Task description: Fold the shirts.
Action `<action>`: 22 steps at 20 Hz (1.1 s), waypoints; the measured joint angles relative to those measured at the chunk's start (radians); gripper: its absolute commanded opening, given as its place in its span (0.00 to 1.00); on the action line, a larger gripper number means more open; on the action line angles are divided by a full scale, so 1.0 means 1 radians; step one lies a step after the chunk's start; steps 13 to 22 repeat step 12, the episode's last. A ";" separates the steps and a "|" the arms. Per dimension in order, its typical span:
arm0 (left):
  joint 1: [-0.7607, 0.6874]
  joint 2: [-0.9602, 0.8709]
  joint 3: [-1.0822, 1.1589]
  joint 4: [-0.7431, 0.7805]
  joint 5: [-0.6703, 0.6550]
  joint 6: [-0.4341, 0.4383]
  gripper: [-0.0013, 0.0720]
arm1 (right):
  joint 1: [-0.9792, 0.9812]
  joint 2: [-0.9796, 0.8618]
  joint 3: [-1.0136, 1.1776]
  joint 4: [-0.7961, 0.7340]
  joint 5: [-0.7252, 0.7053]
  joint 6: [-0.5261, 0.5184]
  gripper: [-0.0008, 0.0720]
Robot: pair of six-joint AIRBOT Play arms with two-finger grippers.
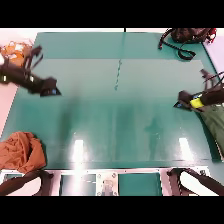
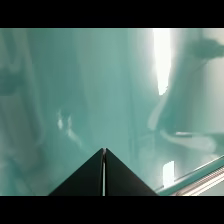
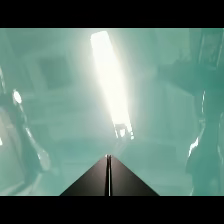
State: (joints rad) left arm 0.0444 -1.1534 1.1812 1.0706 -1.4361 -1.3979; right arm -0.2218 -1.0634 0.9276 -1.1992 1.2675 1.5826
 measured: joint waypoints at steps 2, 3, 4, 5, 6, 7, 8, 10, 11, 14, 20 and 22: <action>0.000 0.102 -0.133 0.025 0.026 -0.008 0.05 | 0.064 0.058 -0.074 0.003 -0.044 -0.010 0.05; 0.000 0.134 -0.175 0.037 0.035 -0.012 0.05 | 0.090 0.078 -0.097 0.003 -0.062 -0.015 0.05; 0.000 0.159 -0.209 0.046 0.040 -0.013 0.05 | 0.113 0.095 -0.114 0.003 -0.075 -0.019 0.05; 0.000 0.175 -0.232 0.053 0.045 -0.015 0.05 | 0.129 0.106 -0.126 0.005 -0.083 -0.023 0.05; 0.000 0.188 -0.249 0.058 0.050 -0.015 0.05 | 0.143 0.115 -0.135 0.009 -0.092 -0.024 0.05; 0.000 0.197 -0.262 0.063 0.055 -0.016 0.05 | 0.150 0.121 -0.141 0.009 -0.096 -0.026 0.05; 0.000 0.203 -0.272 0.066 0.063 -0.017 0.05 | 0.157 0.125 -0.146 0.010 -0.101 -0.027 0.05; 0.000 0.211 -0.282 0.071 0.080 -0.018 0.05 | 0.166 0.130 -0.152 0.011 -0.105 -0.030 0.05; 0.000 0.214 -0.286 0.072 0.088 -0.018 0.05 | 0.168 0.132 -0.154 0.011 -0.106 -0.030 0.05; 0.000 0.216 -0.288 0.073 0.093 -0.018 0.05 | 0.170 0.133 -0.155 0.011 -0.108 -0.031 0.05; 0.000 0.216 -0.288 0.073 0.093 -0.018 0.05 | 0.170 0.133 -0.155 0.011 -0.108 -0.031 0.05; 0.000 0.216 -0.288 0.073 0.093 -0.018 0.05 | 0.170 0.133 -0.155 0.011 -0.108 -0.031 0.05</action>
